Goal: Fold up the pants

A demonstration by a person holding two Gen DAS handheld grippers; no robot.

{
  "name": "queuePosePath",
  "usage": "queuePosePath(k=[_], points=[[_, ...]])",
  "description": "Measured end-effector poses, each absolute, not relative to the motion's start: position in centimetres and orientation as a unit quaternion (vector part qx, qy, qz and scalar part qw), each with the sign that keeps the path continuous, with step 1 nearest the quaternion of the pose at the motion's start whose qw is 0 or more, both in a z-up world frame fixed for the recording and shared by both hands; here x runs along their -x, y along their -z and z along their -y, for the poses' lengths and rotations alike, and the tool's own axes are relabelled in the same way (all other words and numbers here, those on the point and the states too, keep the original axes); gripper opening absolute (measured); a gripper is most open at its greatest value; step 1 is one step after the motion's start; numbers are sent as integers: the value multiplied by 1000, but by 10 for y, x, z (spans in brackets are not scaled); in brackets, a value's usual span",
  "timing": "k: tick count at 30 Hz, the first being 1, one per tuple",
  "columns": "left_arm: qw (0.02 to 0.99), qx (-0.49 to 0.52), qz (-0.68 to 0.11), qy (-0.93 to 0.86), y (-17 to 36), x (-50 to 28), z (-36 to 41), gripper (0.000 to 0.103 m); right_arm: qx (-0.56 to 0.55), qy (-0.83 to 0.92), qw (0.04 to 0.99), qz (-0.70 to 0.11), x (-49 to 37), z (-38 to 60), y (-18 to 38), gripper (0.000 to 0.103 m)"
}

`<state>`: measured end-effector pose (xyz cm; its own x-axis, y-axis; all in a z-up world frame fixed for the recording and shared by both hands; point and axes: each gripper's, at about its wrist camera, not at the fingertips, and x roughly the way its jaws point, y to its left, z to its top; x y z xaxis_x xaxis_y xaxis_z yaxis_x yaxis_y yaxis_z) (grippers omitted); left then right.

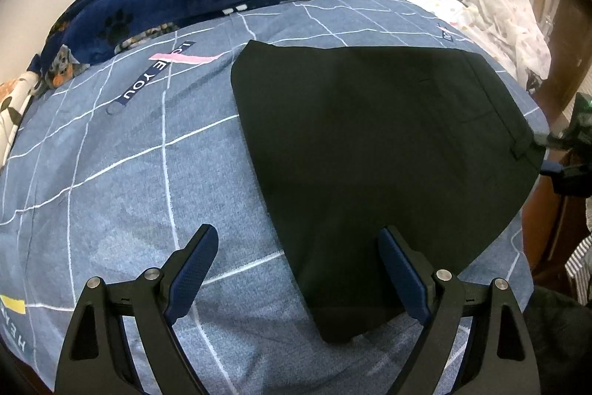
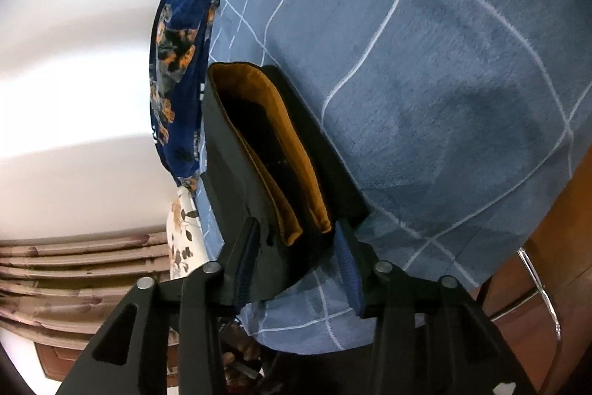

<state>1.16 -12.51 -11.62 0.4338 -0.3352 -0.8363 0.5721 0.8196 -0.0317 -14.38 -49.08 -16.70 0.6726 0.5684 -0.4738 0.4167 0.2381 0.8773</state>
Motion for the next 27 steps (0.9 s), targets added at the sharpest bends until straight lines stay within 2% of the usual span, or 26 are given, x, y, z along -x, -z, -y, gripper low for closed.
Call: queuePosePath(k=[2,10,14,21,27], points=[[837,-129,-458,271,116,-12,125,89,-601,-55,687,-404,142,489,166,22],[838,-129,-456,270,116,-13,124,90,-560,-69,735,-375,140,484,140,18],[836,-126,-459,272,119,-12,124,91,-567,-46,715,-407,144,490,168,16],[836,-119,-463,270,120,-14,122,93,-595,-56,696,-398,146,494,178,17],[836,-120,-463,270,120,-14,123,93,-545,-43,729,-412,139,491,159,24]])
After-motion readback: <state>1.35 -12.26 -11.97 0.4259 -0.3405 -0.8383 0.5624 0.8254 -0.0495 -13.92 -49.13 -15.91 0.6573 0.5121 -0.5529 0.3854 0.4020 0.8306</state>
